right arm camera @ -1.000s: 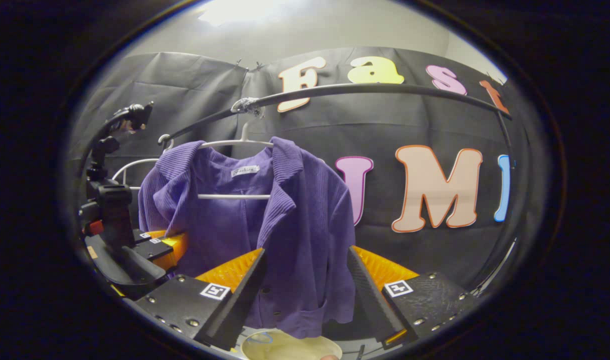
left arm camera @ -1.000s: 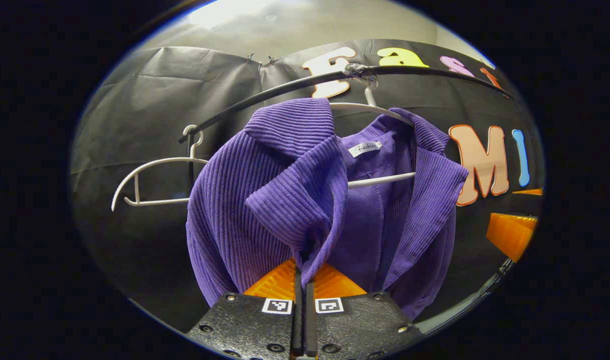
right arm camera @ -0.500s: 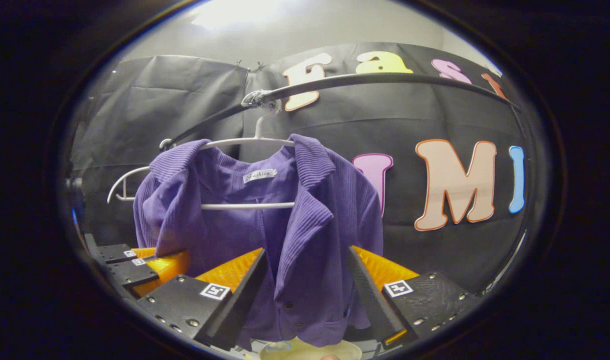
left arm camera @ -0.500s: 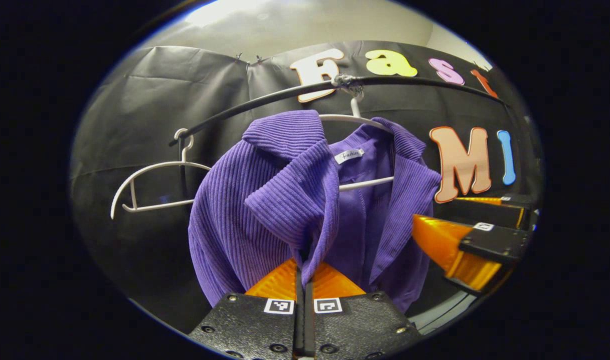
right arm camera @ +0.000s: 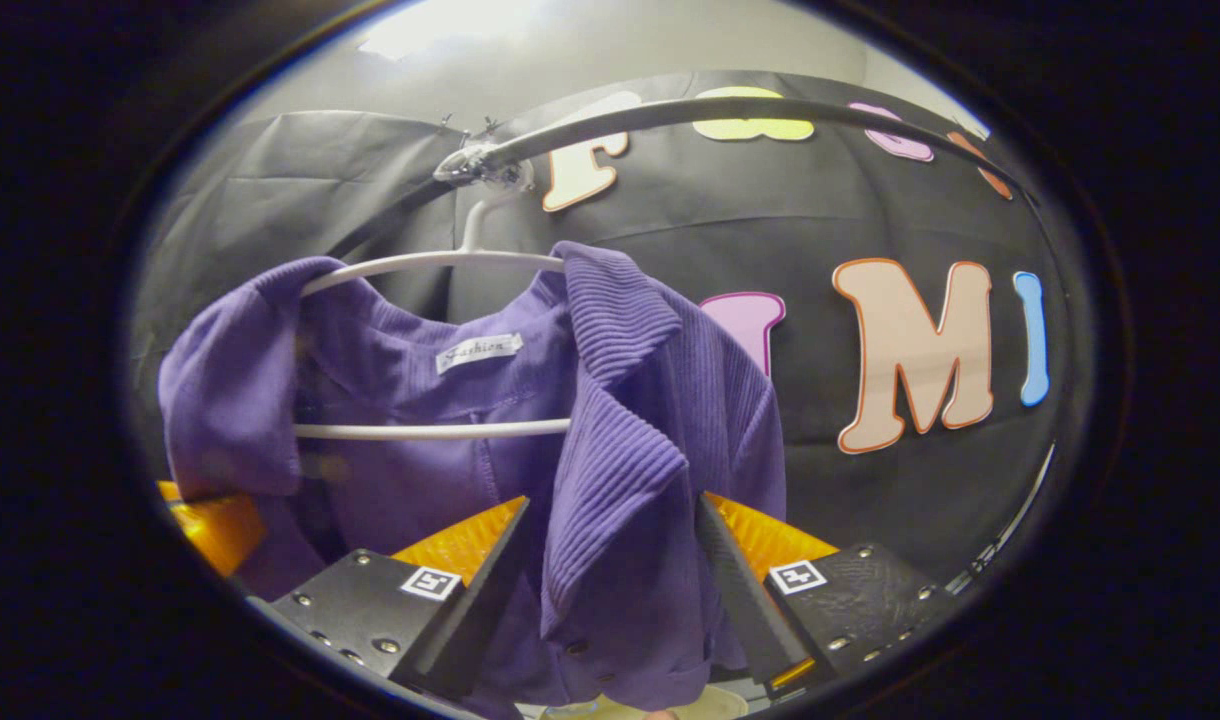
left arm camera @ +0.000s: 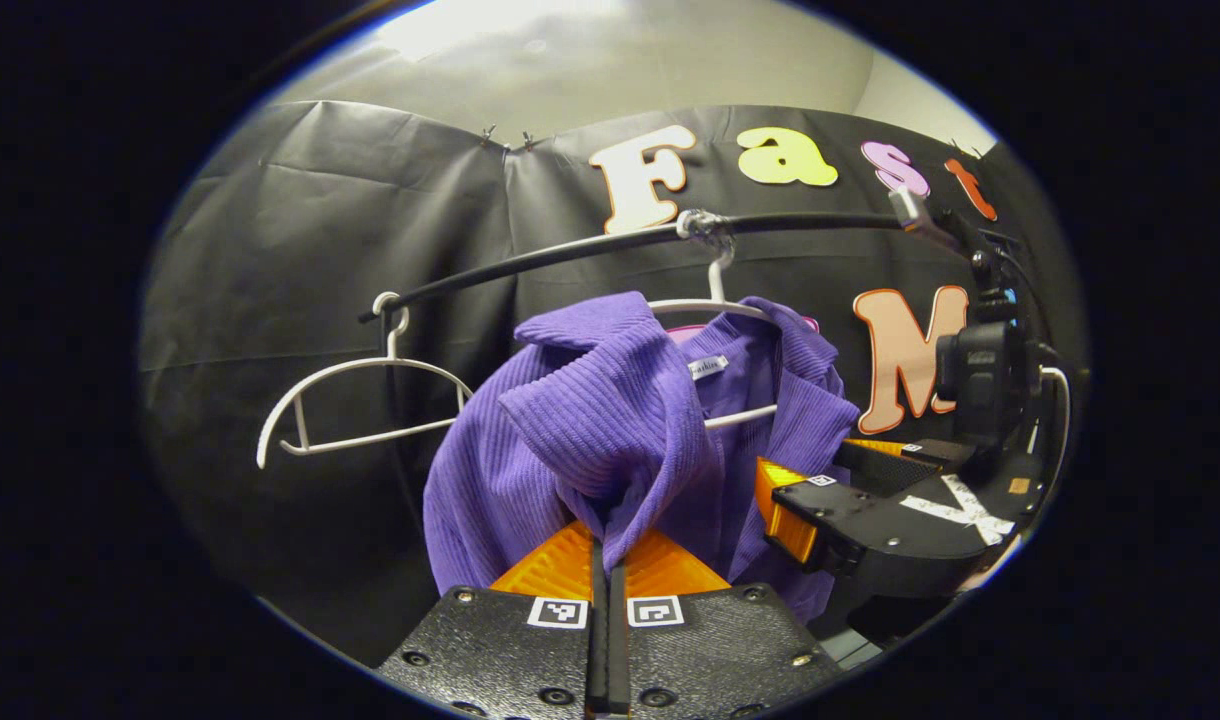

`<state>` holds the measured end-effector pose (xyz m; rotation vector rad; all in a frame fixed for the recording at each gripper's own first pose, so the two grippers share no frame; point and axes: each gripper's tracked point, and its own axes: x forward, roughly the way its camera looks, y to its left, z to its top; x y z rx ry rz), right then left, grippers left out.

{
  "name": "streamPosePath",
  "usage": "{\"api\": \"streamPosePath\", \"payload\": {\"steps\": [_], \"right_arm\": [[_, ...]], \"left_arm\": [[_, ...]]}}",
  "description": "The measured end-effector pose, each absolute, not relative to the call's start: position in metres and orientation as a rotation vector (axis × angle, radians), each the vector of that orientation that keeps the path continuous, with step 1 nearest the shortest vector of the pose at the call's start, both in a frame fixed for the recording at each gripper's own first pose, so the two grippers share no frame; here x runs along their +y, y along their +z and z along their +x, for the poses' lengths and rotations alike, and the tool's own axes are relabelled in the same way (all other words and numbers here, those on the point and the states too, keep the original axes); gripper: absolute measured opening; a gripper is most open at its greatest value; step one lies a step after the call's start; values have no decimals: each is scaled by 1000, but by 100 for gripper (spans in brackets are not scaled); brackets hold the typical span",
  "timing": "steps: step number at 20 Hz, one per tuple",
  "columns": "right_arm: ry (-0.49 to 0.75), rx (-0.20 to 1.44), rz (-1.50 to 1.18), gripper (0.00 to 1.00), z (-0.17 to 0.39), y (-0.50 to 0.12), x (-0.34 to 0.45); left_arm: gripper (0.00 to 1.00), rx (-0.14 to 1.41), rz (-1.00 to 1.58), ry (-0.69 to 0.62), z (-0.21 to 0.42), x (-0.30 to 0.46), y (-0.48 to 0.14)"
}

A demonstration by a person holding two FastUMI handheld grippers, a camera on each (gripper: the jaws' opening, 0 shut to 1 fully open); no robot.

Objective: Grasp the clothes on the hanger with both hands and then place them into the laundry hamper below.

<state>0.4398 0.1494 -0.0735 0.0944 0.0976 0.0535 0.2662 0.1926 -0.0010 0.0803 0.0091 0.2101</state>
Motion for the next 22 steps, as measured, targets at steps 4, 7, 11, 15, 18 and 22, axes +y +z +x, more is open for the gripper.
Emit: {"api": "streamPosePath", "payload": {"steps": [4, 7, 11, 15, 18, 22], "right_arm": [[21, 105, 63, 94, 449, -82, 140], [-13, 114, 38, 96, 454, -86, 127], [-67, 123, 6, 64, 457, -89, 107], [-99, 146, 19, 19, 455, -92, 96], [-161, 123, -10, 2, 449, -82, 80], [-207, 85, -55, 7, 453, -67, 61]], "left_arm": [[0, -14, 83, 254, 256, 202, 10], [0, -27, 95, 284, 247, 211, 16], [0, -52, 99, 333, 236, 226, 29], [3, -76, 102, 375, 230, 243, 42], [1, -90, 78, 394, 227, 254, 51], [0, -110, 72, 432, 220, 273, 62]]}}
